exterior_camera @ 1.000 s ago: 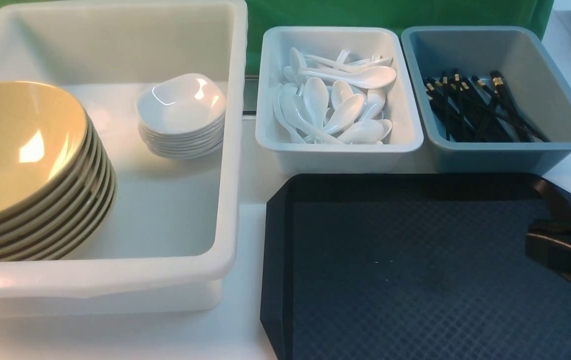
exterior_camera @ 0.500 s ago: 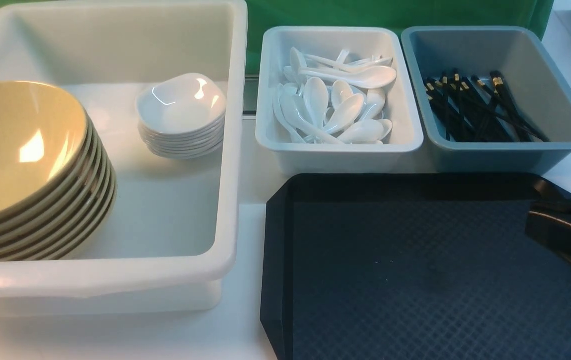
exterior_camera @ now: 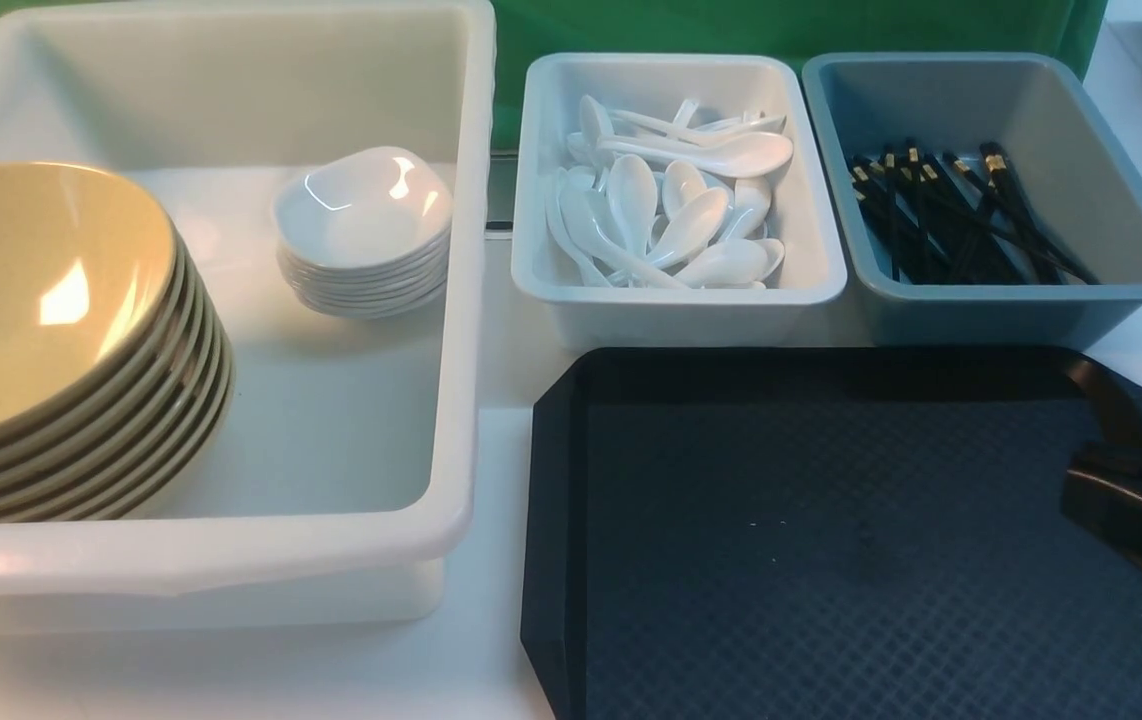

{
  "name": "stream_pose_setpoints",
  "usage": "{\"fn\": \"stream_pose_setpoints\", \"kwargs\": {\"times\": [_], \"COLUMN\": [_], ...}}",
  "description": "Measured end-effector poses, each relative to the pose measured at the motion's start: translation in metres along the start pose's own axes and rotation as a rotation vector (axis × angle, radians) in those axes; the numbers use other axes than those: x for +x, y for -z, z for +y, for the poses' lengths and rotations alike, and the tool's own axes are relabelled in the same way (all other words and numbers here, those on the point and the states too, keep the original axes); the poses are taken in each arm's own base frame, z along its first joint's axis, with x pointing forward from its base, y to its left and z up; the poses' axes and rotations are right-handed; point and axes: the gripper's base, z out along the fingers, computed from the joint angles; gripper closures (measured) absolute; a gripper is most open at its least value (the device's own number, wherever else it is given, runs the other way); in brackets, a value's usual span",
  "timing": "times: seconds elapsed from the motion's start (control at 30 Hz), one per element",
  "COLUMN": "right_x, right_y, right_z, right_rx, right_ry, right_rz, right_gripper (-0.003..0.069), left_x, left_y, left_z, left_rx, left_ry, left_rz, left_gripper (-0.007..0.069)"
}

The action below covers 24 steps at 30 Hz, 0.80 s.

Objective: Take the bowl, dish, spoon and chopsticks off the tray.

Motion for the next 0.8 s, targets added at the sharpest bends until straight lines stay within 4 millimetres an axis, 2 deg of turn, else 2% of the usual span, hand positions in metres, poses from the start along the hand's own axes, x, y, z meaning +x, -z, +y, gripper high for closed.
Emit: {"fn": "stream_pose_setpoints", "kwargs": {"times": [0.07, 0.23, 0.33, 0.37, 0.47, 0.67, 0.8], "right_x": [0.014, 0.054, 0.087, 0.091, 0.125, 0.143, 0.146], "right_y": [0.008, 0.027, 0.036, 0.036, 0.042, 0.047, 0.047], "right_z": [-0.005, -0.026, -0.035, -0.035, -0.039, -0.038, -0.037], "right_rx": [0.066, 0.375, 0.578, 0.589, 0.752, 0.817, 0.813], "right_ry": [-0.008, -0.02, -0.087, -0.096, -0.192, -0.236, -0.21], "right_rz": [-0.066, -0.227, -0.22, -0.211, -0.109, 0.028, 0.084], "right_gripper": [0.0614, 0.0614, 0.0614, 0.0614, 0.0614, 0.0614, 0.0614], "left_x": [0.0, 0.0, 0.0, 0.0, 0.0, 0.0, 0.0], "left_y": [0.0, 0.0, 0.0, 0.0, 0.0, 0.0, 0.0], "left_z": [0.0, 0.0, 0.0, 0.0, 0.0, 0.0, 0.0], "left_rx": [0.001, 0.002, 0.003, 0.003, 0.003, 0.003, 0.004], "left_ry": [0.001, 0.002, 0.003, 0.003, 0.003, 0.004, 0.002], "left_rz": [0.0, 0.0, 0.0, 0.0, 0.0, 0.0, 0.003], "left_gripper": [0.0636, 0.0636, 0.0636, 0.0636, 0.0636, 0.0636, 0.0636]}}
